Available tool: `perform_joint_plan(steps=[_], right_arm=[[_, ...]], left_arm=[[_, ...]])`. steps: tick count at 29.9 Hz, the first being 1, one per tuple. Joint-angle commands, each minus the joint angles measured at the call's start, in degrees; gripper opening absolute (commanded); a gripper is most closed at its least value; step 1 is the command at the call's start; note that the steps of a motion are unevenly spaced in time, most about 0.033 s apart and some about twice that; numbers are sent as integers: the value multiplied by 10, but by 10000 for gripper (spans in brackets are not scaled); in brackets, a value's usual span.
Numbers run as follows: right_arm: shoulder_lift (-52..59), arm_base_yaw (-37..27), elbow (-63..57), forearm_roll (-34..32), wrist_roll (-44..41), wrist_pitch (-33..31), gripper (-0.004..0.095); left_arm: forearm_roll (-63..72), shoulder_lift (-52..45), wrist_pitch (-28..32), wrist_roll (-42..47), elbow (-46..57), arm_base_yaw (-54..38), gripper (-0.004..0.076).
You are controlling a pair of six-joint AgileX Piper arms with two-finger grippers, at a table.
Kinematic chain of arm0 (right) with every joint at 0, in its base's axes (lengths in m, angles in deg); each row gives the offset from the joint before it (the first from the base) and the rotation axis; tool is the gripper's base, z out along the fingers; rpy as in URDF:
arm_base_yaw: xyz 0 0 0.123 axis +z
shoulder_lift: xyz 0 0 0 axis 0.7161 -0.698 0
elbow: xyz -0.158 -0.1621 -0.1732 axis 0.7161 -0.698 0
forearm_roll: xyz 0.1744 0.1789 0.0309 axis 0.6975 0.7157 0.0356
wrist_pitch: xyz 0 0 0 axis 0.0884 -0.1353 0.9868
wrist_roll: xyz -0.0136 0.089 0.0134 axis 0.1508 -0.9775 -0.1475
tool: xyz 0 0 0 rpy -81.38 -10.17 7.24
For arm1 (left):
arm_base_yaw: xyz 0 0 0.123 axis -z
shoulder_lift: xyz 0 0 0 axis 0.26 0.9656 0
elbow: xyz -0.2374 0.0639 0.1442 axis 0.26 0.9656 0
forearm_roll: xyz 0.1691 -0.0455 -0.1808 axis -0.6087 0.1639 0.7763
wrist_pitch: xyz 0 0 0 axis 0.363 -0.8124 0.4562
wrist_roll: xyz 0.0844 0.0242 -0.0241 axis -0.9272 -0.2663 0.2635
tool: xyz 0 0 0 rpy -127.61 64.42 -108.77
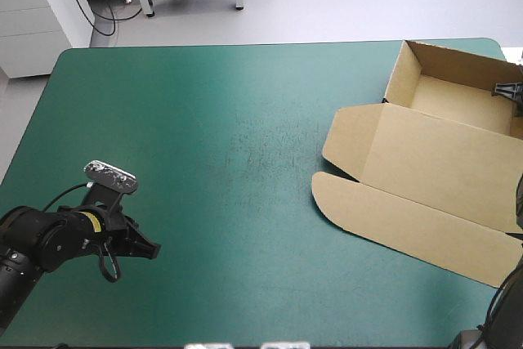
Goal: Fold the box
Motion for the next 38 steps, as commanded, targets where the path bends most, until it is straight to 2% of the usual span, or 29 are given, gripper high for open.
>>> perform_joint_plan(steps=[1,4,6,15,18,22,26,30,32,38], right_arm=[[36,-4,14,8,7,19,452],[36,-4,16,8,6,22,657],[37,-4,19,7,6,21,711],[75,-4,31,6,20,12,702],[100,-4,46,8,20,8,620],[140,-3,67,24,20,8,417],[178,-3,72,89,20,8,206],[204,3,72,193,53,8,-16],[213,18,72,214,55,8,-15],[237,106,62,202,57,8,-16]], left_arm=[[-3,-6,23,4,-15,2,-8],[-3,-6,23,6,-15,2,-8],[-3,-6,23,6,-15,2,-8],[-3,-6,23,12,-15,2,-8],[-3,-6,23,23,-15,2,-8],[-3,-6,23,23,-15,2,-8],[-3,-6,29,23,-15,2,-8],[-3,-6,33,23,-15,2,-8],[-3,-6,31,23,-15,2,-8],[-4,-6,33,21,-15,2,-8]])
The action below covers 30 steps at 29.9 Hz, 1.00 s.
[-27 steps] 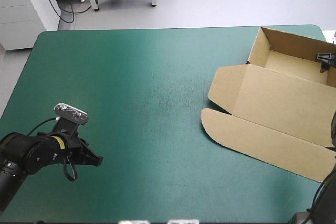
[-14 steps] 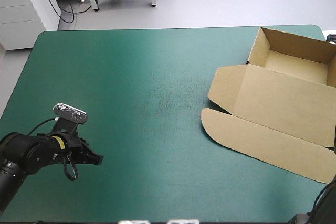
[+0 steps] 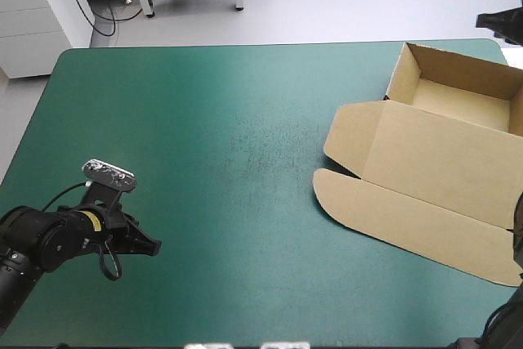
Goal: Fold the box
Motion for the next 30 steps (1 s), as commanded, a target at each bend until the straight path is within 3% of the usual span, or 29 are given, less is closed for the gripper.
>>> perform_joint_plan(steps=[1,11,16,23,30], right_arm=[[51,49,-1,18,7,25,-16],[150,237,-219,-68,42,29,-16],[219,291,-366,-68,42,87,-16],[335,314,-576,-59,44,168,-16],[456,314,-763,-54,48,205,-16]], left_arm=[[-3,-6,25,5,-15,2,-8],[-6,-16,36,-13,16,2,-8],[-6,-48,69,-13,80,2,-8],[0,-110,57,-13,141,2,-8],[44,-159,62,-14,145,2,-8]])
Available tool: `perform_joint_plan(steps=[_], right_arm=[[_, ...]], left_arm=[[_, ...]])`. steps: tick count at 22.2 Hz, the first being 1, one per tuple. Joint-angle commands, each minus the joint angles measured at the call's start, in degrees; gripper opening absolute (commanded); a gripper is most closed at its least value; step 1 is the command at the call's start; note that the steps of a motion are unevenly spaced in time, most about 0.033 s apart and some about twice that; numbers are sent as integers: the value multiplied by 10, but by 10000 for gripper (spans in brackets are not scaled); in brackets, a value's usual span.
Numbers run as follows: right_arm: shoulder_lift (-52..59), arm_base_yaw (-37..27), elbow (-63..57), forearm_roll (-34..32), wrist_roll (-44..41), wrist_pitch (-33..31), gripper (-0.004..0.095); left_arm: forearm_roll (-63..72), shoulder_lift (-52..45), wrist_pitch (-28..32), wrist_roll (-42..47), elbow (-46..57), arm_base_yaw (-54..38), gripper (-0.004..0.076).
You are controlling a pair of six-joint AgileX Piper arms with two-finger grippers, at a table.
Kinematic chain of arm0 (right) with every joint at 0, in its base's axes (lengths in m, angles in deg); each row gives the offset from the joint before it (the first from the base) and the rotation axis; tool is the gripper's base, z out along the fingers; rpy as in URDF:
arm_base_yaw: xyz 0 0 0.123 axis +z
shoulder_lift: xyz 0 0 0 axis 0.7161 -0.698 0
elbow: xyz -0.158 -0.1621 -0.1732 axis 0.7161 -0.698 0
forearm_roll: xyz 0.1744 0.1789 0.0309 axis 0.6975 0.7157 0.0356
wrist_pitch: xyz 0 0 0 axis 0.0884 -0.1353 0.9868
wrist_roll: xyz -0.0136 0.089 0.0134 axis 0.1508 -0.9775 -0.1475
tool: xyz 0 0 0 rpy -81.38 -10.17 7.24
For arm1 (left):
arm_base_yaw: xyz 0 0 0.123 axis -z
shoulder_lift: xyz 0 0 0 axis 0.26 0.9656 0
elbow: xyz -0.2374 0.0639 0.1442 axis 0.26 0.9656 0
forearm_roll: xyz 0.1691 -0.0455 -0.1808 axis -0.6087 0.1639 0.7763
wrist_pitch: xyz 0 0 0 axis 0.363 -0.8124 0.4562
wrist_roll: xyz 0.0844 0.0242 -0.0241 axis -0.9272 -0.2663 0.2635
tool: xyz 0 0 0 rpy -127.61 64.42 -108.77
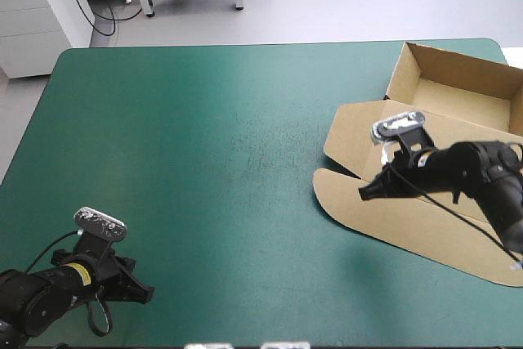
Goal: Fold the box
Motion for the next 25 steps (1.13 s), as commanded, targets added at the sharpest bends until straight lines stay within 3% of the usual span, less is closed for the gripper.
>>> perform_joint_plan(steps=[1,5,10,25], right_arm=[[76,0,-68,10,8,39,-16],[205,0,-203,10,12,85,-16],[327,0,-291,10,17,98,-16],[366,0,-301,11,14,90,-16]], left_arm=[[13,-19,23,-2,-13,2,-8],[14,-24,24,-26,-12,2,-8],[14,-24,44,-28,2,2,-8],[14,-24,56,-28,21,2,-8]])
